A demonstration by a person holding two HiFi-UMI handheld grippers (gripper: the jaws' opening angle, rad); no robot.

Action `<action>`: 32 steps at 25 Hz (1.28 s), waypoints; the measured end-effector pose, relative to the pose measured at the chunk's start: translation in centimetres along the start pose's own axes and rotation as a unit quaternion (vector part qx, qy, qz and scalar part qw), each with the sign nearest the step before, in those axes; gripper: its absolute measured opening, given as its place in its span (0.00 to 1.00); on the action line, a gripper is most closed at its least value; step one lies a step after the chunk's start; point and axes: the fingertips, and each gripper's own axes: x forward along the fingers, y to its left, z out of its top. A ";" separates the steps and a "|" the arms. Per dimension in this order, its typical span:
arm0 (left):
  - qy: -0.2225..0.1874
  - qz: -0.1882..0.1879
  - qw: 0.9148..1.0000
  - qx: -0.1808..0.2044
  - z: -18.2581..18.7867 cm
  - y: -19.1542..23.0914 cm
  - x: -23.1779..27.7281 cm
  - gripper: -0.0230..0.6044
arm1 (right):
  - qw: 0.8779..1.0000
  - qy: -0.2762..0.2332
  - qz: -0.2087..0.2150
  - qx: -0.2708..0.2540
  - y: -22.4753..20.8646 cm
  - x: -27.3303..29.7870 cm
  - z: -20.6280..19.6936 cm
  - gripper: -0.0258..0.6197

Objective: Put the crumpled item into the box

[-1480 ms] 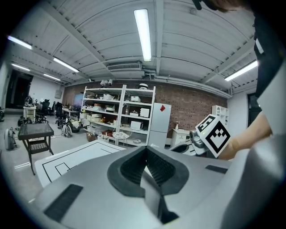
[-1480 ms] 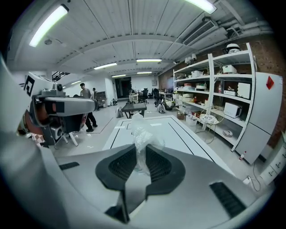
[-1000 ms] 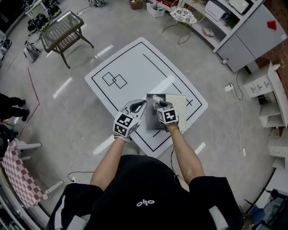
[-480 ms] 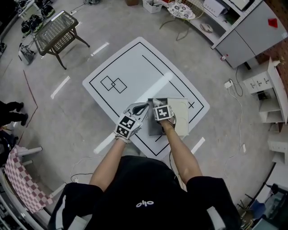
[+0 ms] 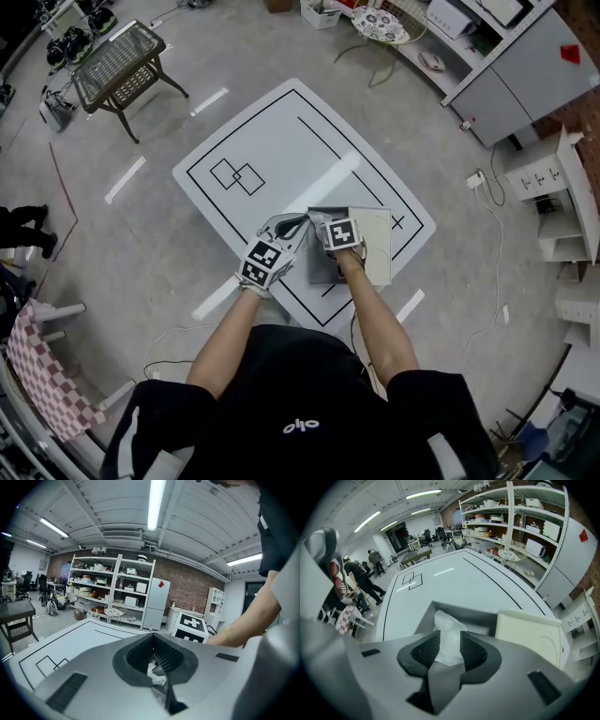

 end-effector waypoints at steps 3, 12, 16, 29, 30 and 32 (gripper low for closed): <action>-0.001 0.007 1.000 0.000 0.2 -0.4 -0.4 0.05 | 1.000 -0.026 0.006 0.003 -0.1 -1.4 0.5 0.23; -0.018 0.035 0.999 0.007 1.1 -3.0 -2.4 0.05 | 0.984 -0.167 0.027 -0.047 1.0 -10.7 2.8 0.23; -0.031 0.051 0.998 0.014 2.0 -4.8 -4.1 0.05 | 0.969 -0.224 0.022 -0.102 2.2 -15.4 2.3 0.19; -0.077 0.086 0.993 0.040 3.7 -13.0 -10.6 0.05 | 0.927 -0.345 0.013 -0.147 4.9 -27.1 -3.6 0.05; -0.077 0.087 0.992 0.041 3.5 -13.6 -11.0 0.05 | 0.926 -0.347 0.013 -0.146 4.9 -27.5 -4.4 0.05; -0.079 0.089 0.992 0.042 3.2 -14.7 -11.9 0.05 | 0.925 -0.352 0.012 -0.142 5.1 -28.4 -5.8 0.05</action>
